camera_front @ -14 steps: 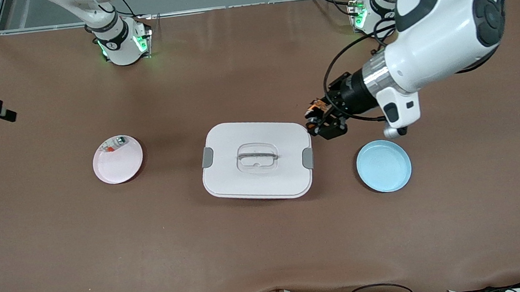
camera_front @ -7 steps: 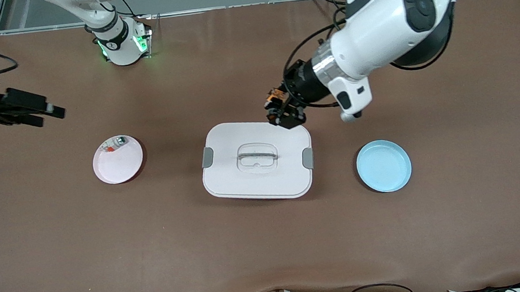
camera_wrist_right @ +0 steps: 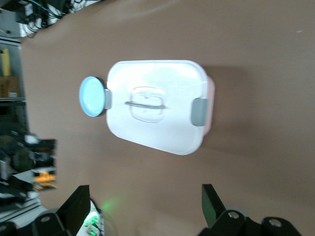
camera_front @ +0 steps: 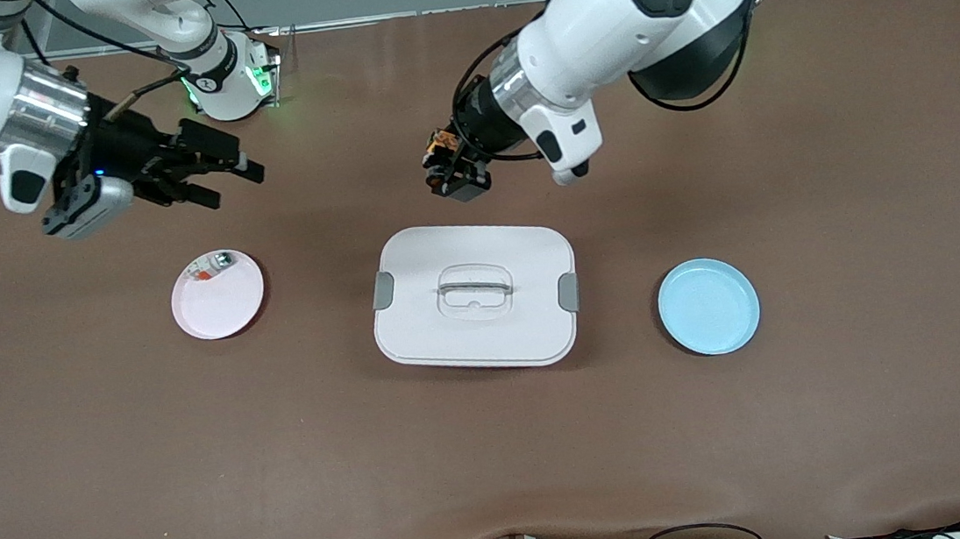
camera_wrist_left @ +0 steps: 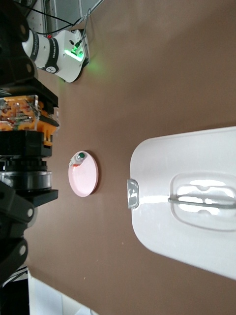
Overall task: Transfer orange switch to right arm and place
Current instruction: 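Carry the switch over the box while the right gripper reaches toward it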
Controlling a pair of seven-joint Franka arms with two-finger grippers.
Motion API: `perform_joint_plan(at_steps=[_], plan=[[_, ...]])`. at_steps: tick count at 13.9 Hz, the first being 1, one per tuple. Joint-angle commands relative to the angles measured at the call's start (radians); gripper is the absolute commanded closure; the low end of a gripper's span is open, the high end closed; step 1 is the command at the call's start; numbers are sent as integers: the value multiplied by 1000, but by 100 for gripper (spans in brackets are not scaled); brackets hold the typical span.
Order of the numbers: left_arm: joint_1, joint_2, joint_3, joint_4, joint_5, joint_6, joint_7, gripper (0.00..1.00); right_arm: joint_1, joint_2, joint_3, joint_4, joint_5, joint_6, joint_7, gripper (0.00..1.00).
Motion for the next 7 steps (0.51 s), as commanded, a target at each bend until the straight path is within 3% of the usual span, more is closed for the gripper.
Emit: perform_joint_plan(at_steps=[1,7], plan=[[-45,24,5,12,51,11,-55,62,50,-29,-11,-42,55,49,12,0],[-75,38,5,11,83,67,-94,60,208,-37,-11,-175,204,323,63,0]])
